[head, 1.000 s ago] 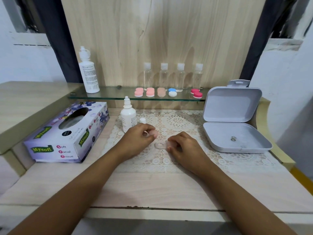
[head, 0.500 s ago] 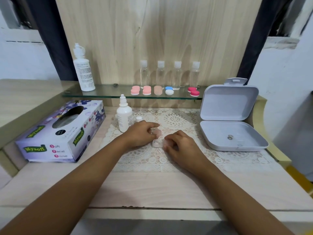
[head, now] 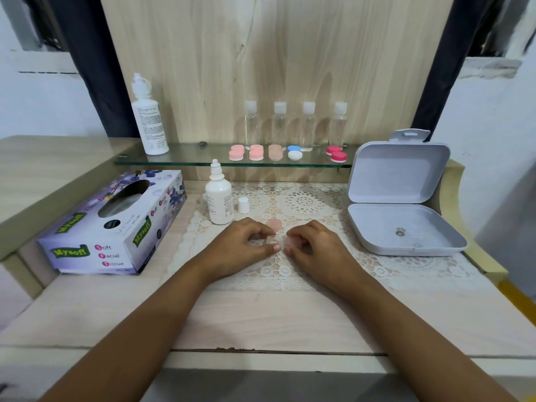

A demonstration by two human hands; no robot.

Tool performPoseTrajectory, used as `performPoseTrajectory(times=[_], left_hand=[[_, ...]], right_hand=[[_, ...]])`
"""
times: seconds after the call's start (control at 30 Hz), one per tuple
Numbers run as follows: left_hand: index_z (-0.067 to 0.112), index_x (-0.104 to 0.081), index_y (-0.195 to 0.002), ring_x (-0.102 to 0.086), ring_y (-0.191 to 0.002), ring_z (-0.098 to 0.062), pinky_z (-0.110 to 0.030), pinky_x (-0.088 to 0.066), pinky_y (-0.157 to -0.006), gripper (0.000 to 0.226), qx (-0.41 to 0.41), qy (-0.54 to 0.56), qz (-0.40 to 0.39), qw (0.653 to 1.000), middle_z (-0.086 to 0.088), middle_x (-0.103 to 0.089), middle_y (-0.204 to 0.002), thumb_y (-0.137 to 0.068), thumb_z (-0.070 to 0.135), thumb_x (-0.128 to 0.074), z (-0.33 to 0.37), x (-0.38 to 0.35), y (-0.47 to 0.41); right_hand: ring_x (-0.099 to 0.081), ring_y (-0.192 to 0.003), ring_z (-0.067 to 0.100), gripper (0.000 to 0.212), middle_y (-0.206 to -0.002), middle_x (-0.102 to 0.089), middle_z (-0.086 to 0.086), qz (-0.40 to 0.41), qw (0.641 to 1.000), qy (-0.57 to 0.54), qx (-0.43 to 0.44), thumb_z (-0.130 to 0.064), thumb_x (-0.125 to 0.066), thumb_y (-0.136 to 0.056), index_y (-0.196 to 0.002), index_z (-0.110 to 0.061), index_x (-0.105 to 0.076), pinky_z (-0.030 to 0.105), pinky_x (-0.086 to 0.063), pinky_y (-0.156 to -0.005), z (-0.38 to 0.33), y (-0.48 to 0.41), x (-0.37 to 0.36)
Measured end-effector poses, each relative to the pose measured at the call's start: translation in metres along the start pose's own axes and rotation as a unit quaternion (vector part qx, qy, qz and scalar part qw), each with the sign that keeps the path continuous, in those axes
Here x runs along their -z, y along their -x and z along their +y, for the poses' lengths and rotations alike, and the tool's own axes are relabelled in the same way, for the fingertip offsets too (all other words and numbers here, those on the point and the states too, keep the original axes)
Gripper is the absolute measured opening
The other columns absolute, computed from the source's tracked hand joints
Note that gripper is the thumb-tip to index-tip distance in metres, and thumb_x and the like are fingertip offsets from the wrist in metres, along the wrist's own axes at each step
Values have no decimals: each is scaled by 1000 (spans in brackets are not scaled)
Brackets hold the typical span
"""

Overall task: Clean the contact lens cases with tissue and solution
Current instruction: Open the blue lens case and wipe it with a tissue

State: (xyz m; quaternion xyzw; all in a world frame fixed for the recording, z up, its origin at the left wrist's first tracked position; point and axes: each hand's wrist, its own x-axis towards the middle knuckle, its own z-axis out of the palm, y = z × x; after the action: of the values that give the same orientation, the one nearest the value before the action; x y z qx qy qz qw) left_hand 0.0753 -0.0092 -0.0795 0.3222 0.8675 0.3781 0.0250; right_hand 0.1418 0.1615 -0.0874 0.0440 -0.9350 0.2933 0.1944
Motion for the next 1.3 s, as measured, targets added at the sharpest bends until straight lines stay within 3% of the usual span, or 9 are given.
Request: performPoseTrajectory(times=[0.2, 0.3, 0.47, 0.67, 0.93, 1.07, 1.3], left_hand=[[17, -67, -106, -51, -96, -2, 3, -31, -78, 28, -47, -47, 33, 997, 4, -58, -104, -82, 31, -69, -4, -5, -1], [16, -68, -104, -52, -94, -2, 1, -31, -78, 26, -65, -60, 43, 995, 8, -60, -99, -83, 31, -68, -6, -6, -1], [14, -70, -106, -52, -92, -2, -1, -33, -79, 29, -83, -71, 56, 992, 10, -59, -97, -81, 29, -70, -5, -7, -2], [15, -69, -108, -56, -100, -12, -26, -44, -90, 30, -79, -68, 51, 993, 6, -62, -103, -81, 29, -70, -5, -9, -2], [15, -70, -106, -57, -100, -10, -27, -45, -91, 30, -75, -56, 55, 994, 12, -59, -98, -80, 31, -71, -5, -8, -2], [14, -70, -107, -57, -99, -10, -26, -45, -90, 32, -81, -57, 55, 994, 11, -60, -98, -80, 31, -71, -4, -8, -1], [12, -70, -105, -58, -98, -9, -23, -45, -90, 30, -75, -44, 55, 995, 10, -60, -98, -80, 28, -71, -4, -8, -1]], right_hand=[[-48, -86, 7, 40, -99, -50, -4, 15, 999, -24, -32, -29, -67, -82, -117, -13, -59, 10, -32, -73, -2, 0, 1], [-51, -83, 9, 33, -96, -53, -1, 17, 998, -29, -51, -32, -71, -79, -104, -12, -63, 13, -38, -72, -2, 0, 1], [-46, -80, 8, 22, -88, -52, -3, 12, 1000, -9, -25, -28, -67, -81, -94, -10, -64, 9, -33, -63, -2, -1, 2], [-52, -88, 15, 15, -95, -57, 2, -15, 999, -6, 29, -17, -63, -85, -97, -9, -66, 25, -40, -79, -2, 0, 6], [-53, -99, 16, 35, -106, -47, 3, -34, 999, -25, -5, -17, -58, -88, -123, -13, -59, 3, -31, -76, -1, 0, 5], [-47, -88, 8, 45, -100, -45, -3, -13, 999, -20, -25, -31, -65, -84, -125, -15, -56, 10, -30, -74, -3, -1, 5], [-48, -86, 9, 36, -100, -56, 1, -4, 1000, -1, 8, -15, -59, -88, -123, -15, -58, 12, -32, -77, -1, 0, 9]])
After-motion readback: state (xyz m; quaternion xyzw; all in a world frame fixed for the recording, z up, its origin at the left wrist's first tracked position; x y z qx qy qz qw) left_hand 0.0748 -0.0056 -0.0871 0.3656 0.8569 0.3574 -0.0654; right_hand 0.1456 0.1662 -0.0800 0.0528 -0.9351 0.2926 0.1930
